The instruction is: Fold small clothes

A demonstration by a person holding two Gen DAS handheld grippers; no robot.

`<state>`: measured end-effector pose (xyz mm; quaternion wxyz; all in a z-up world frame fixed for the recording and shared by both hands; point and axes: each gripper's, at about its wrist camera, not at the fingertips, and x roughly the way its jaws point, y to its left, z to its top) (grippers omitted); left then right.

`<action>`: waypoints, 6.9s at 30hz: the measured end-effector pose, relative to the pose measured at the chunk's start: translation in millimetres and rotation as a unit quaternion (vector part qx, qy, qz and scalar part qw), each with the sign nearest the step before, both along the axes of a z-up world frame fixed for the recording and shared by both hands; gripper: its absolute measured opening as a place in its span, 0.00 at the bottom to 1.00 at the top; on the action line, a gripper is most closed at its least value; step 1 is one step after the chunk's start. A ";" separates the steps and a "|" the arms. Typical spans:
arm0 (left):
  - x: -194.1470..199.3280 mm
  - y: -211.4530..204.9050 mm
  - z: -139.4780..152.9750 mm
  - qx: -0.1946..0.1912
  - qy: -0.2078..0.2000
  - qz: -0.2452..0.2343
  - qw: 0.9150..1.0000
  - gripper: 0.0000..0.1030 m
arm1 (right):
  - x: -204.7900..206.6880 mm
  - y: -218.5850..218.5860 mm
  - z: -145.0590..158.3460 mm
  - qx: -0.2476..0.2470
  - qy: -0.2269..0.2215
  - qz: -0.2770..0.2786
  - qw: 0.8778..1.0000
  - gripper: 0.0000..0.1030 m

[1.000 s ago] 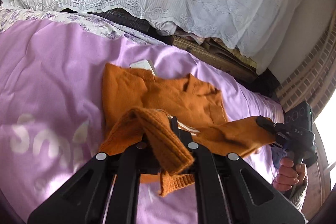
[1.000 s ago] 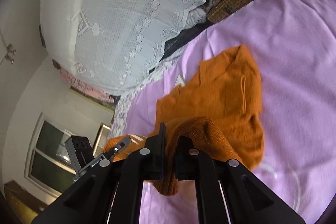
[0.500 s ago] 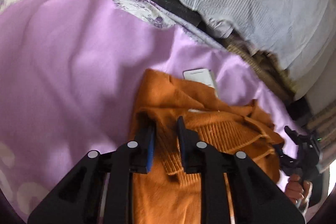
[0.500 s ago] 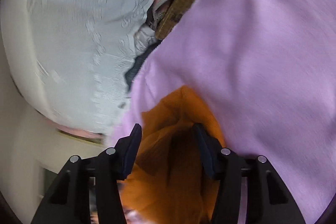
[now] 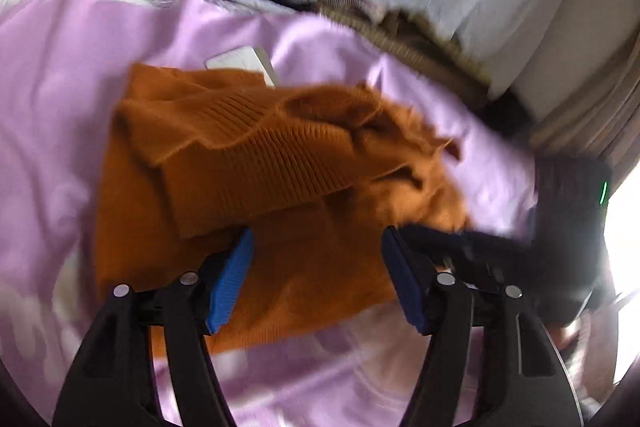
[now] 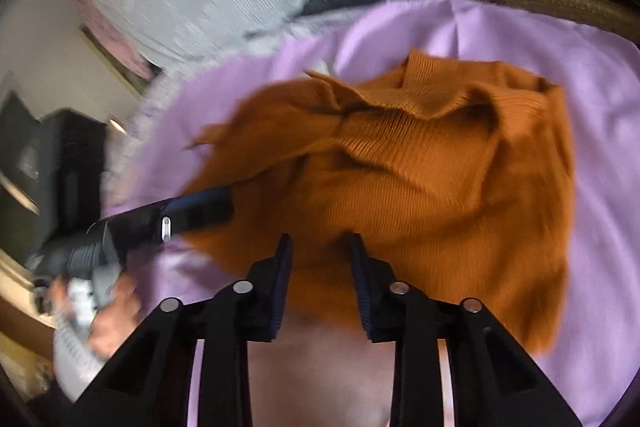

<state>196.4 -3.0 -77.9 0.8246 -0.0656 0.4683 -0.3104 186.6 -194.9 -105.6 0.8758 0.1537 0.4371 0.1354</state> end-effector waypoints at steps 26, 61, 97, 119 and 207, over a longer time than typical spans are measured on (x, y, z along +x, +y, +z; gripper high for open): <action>31.2 36.2 5.2 0.057 -0.055 0.192 0.978 0.81 | -19.7 -63.4 6.8 0.067 -0.102 -0.124 0.985 0.06; -72.6 -3.5 9.6 0.183 -0.150 0.207 0.949 0.96 | -135.8 -42.2 -11.3 0.037 -0.103 -0.177 0.978 0.65; -10.7 -42.2 -16.2 0.210 -0.112 0.232 0.943 0.95 | -63.5 -89.2 -20.0 0.136 -0.095 -0.232 0.958 0.25; 39.2 -130.8 17.6 0.174 -0.067 0.080 0.979 0.95 | -73.6 -49.4 7.9 0.047 -0.146 -0.183 0.971 0.24; -9.4 83.7 9.8 0.135 -0.107 0.173 0.970 0.95 | -12.8 41.5 -4.4 0.061 -0.076 -0.049 0.994 0.18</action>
